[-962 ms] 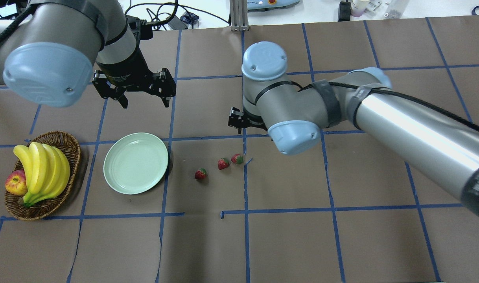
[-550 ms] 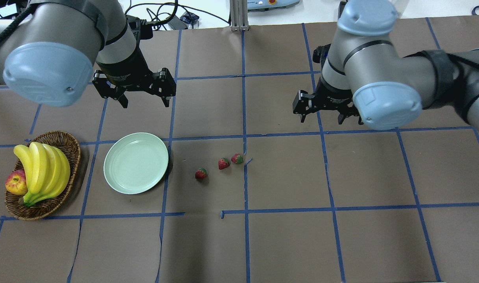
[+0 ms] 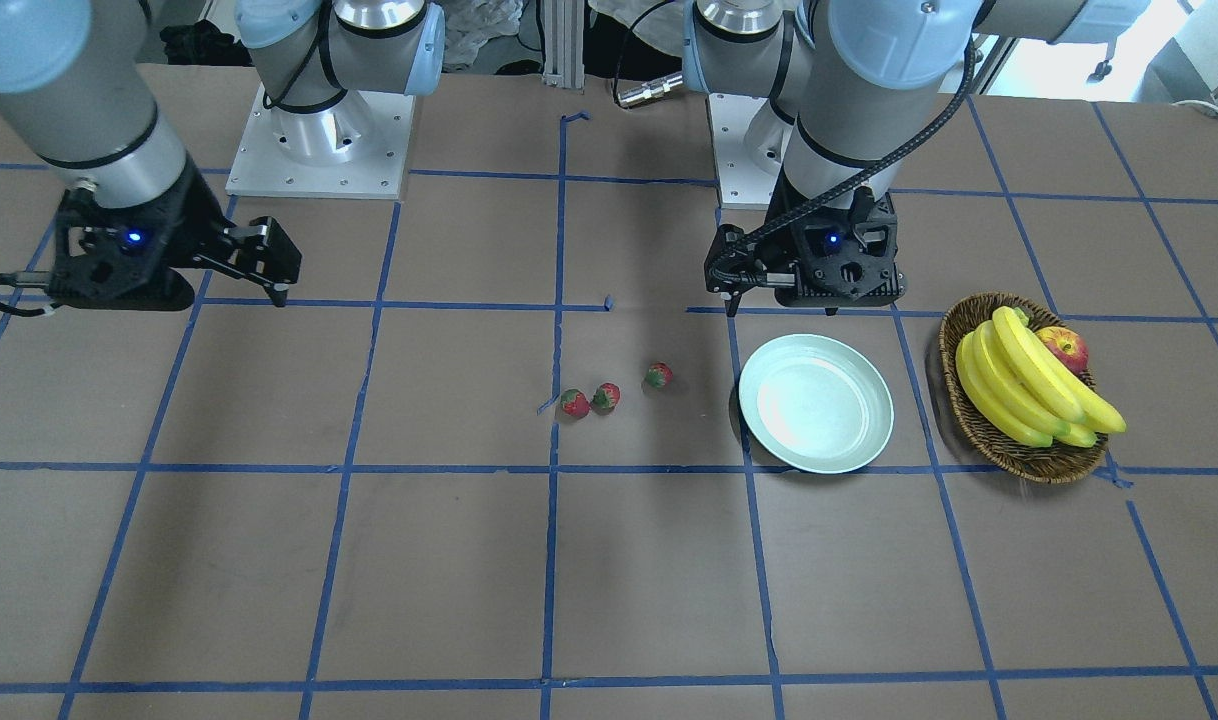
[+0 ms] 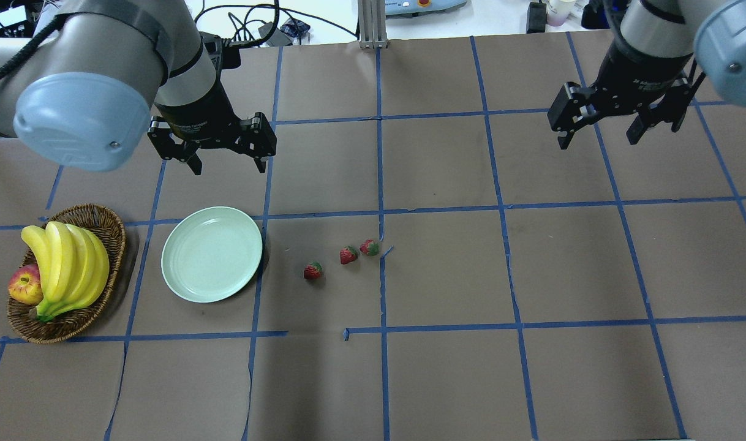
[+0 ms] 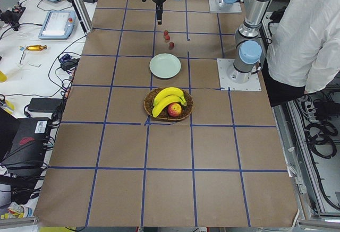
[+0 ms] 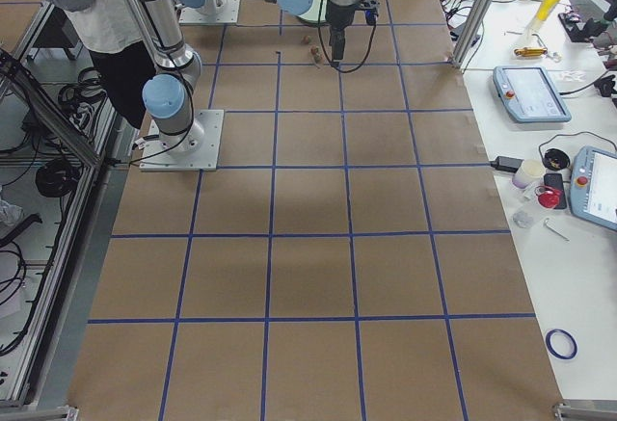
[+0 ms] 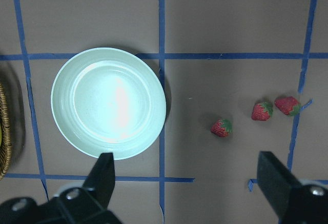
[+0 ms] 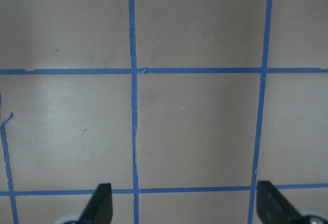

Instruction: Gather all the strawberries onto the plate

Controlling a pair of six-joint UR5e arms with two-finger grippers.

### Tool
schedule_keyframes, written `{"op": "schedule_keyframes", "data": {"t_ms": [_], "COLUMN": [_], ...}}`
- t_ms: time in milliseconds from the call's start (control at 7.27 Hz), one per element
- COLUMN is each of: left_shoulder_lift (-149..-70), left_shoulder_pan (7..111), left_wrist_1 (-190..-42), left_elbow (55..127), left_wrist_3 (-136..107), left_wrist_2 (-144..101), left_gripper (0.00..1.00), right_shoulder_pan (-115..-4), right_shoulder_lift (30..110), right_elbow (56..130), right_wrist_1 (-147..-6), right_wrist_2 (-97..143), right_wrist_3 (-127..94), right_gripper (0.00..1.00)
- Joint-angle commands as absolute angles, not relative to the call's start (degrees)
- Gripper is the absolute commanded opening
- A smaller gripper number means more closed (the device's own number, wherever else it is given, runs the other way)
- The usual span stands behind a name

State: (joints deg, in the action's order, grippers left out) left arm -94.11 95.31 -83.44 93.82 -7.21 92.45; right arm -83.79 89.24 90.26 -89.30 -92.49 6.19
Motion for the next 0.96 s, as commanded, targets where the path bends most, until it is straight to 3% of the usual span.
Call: {"op": "schedule_keyframes", "data": {"t_ms": [0, 412, 825], "left_shoulder_lift": [-94.4, -96.8, -97.4], "left_shoulder_pan": [95.6, 101.1, 102.8], "left_wrist_1": [-83.1, -75.9, -58.4], "left_elbow": [94.6, 100.7, 116.3], "left_wrist_3": [-8.8, -12.1, -9.9], "left_wrist_2": [92.4, 92.5, 92.8], "left_gripper": [1.00, 1.00, 0.96], "right_shoulder_pan": [-83.8, -88.9, -89.0], "right_shoulder_lift": [91.8, 90.9, 90.4], "right_elbow": [88.7, 89.5, 89.7], "right_wrist_1": [-85.4, -87.4, -90.3], "right_wrist_2": [-91.4, -88.2, -88.9], "right_wrist_3": [0.7, -7.9, -7.6], "right_gripper": [1.00, 0.98, 0.99]}}
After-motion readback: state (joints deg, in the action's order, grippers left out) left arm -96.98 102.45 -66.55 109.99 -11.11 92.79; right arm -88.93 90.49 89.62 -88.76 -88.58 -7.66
